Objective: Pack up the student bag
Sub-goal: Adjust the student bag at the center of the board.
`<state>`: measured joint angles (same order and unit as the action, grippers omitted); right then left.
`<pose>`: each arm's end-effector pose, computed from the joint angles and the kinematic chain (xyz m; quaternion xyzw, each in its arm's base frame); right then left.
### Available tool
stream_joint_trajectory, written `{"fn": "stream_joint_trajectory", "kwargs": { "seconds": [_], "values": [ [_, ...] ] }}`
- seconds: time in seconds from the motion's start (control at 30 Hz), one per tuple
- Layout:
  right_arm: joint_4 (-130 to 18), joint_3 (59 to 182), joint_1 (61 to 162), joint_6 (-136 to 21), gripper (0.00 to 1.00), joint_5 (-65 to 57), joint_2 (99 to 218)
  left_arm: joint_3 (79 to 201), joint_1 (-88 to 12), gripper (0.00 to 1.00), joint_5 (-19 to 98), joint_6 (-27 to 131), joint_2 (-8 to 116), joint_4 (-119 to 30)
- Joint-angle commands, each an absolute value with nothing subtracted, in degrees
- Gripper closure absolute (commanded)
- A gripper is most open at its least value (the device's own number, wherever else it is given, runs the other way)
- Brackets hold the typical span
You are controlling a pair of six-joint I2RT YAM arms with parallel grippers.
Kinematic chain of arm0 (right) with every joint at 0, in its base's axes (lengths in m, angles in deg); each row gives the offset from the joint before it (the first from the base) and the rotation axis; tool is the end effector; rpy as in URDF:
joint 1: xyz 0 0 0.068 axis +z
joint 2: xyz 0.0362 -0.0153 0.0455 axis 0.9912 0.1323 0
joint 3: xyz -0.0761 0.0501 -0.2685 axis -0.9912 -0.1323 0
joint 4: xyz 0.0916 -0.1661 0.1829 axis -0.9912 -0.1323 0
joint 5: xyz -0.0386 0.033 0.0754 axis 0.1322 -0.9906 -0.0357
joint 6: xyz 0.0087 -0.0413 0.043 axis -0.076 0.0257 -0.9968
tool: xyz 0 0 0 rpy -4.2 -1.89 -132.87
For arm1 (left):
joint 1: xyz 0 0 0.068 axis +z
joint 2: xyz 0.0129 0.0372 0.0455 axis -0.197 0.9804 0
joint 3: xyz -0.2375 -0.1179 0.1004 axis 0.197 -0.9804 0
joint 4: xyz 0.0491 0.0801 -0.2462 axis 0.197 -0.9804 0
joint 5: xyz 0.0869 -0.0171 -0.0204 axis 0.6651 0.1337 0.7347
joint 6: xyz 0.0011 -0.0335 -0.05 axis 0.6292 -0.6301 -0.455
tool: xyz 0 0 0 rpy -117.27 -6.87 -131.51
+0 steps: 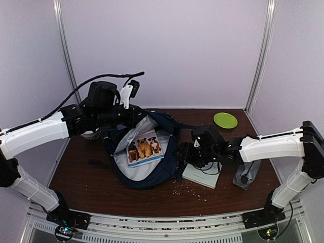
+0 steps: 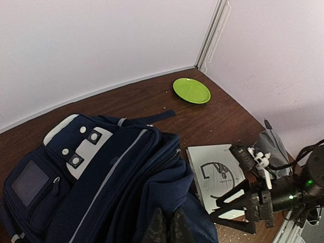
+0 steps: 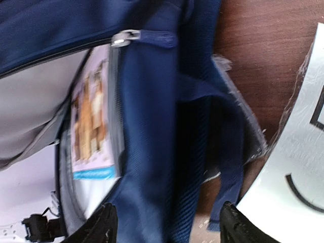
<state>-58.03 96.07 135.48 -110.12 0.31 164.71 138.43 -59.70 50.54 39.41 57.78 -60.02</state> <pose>0.1983 0.2687 0.2161 0.0361 0.9004 0.3765 0.2151 0.2219 -0.2462 0.3622 0.1628 0.8132 -0.3137 0.4624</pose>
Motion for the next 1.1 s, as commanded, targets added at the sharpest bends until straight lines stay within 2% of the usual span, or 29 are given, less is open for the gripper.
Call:
{"fn": "stream_joint_trajectory", "kwargs": {
  "seconds": [0.0, 0.1, 0.3, 0.33, 0.67, 0.83, 0.9, 1.03, 1.07],
  "values": [
    [-55.9, 99.5, 133.1, -107.4, 0.35, -1.3, 170.9, 138.2, -59.9, 1.00, 51.5, 38.9, 56.3, -53.8],
    [-55.2, 102.0, 132.5, -106.8, 0.50, -3.8, 174.2, 137.3, -59.9, 1.00, 51.5, 38.5, 55.7, -54.1],
    [-54.1, 104.3, 130.0, -105.1, 0.99, -6.3, 176.6, 135.4, -60.0, 1.00, 51.5, 37.6, 54.9, -53.9],
    [-54.5, 104.8, 129.2, -104.7, 1.00, -6.6, 176.8, 135.5, -60.0, 1.00, 51.2, 37.6, 55.1, -53.7],
    [-62.3, 118.5, 119.9, -98.2, 1.00, -8.3, 181.4, 142.3, -60.2, 1.00, 46.8, 37.0, 63.6, -51.7],
    [-67.7, 125.2, 118.4, -97.2, 1.00, -8.4, 184.1, 147.7, -60.2, 1.00, 46.7, 37.3, 68.8, -52.4],
    [-65.8, 122.2, 118.9, -97.4, 0.93, -8.1, 179.8, 149.2, -60.2, 1.00, 47.0, 37.8, 69.7, -53.3],
    [-63.6, 114.1, 120.7, -98.8, 0.61, -5.2, 169.3, 150.0, -60.2, 1.00, 47.8, 38.8, 69.6, -52.8],
    [-63.5, 112.5, 121.3, -99.4, 0.56, -4.6, 166.8, 150.2, -60.2, 1.00, 47.8, 39.0, 69.6, -52.7]
  ]
}}
